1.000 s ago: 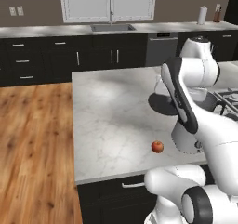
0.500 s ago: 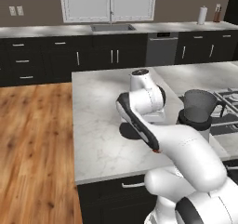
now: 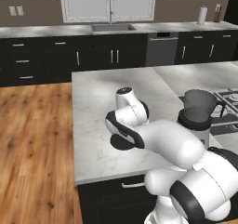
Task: Open the blender lid, put the apple in the blender, close the lid, and start the blender.
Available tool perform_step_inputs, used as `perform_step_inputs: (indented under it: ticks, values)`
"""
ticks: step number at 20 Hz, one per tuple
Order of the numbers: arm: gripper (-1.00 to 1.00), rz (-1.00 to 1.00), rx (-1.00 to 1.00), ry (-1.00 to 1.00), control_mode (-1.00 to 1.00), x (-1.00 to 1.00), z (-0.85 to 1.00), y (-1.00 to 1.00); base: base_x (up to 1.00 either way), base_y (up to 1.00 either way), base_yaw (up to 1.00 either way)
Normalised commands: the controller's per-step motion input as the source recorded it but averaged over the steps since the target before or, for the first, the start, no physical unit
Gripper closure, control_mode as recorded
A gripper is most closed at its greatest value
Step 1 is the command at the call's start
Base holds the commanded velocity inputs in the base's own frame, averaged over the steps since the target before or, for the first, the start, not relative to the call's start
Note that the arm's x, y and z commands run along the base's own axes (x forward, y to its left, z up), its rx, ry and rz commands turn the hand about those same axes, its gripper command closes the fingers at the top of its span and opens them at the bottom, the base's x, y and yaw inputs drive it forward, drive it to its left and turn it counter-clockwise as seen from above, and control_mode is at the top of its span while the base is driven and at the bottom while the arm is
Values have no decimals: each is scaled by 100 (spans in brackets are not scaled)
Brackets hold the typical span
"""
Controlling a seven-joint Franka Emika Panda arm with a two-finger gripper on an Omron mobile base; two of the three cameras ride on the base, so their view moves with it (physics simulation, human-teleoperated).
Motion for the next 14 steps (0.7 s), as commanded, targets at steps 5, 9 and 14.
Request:
perform_step_inputs:
  ticks: [5, 9, 14]
  values:
    - [100, 5, 0, 0, -100, 40, -74, 9, 0, 0, 0]
    - [100, 3, 0, 0, -100, 6, -58, 11, 0, 0, 0]
    - [-100, 2, 0, 0, -100, 4, -50, 7, 0, 0, 0]
